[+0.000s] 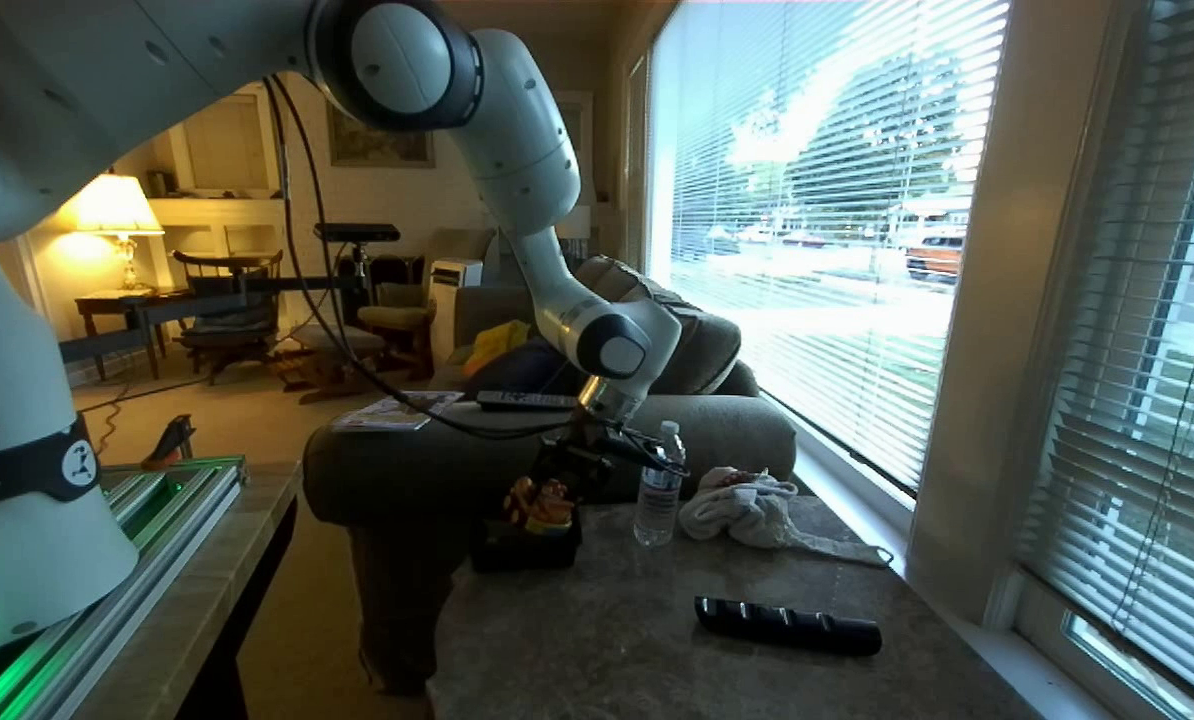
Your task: Put the orange car in the black box.
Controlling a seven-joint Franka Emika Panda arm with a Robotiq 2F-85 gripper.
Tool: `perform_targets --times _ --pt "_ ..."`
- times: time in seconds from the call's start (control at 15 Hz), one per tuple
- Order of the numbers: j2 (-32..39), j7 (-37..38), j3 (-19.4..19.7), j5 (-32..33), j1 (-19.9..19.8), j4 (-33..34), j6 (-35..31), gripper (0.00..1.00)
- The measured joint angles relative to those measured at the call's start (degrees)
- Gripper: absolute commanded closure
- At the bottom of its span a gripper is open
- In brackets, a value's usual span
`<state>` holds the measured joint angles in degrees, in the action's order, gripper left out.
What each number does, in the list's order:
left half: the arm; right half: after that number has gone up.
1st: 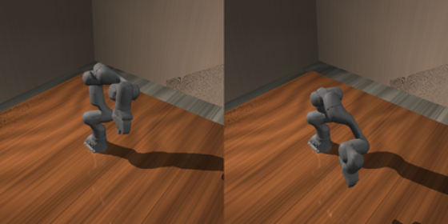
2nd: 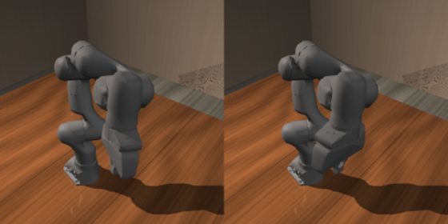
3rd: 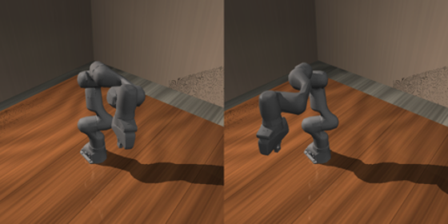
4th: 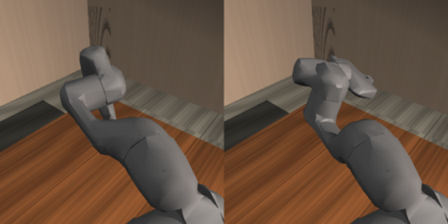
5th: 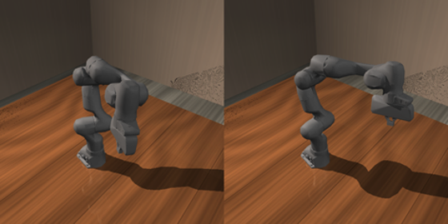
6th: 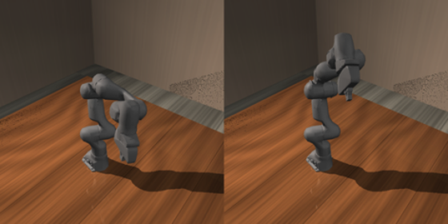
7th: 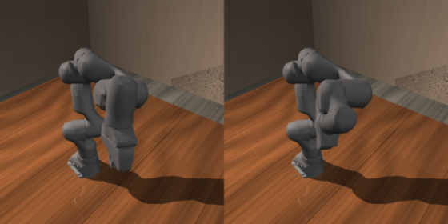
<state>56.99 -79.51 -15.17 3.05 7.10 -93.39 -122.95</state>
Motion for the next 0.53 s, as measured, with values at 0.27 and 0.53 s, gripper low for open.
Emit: perform_targets --times 0.27,0.53 --pt "0.27 0.00 -0.01 0.00 0.23 0.36 0.00 0.20" --pt "1.08 0.09 -0.02 0.00 0.65 1.39 0.03 0.00"
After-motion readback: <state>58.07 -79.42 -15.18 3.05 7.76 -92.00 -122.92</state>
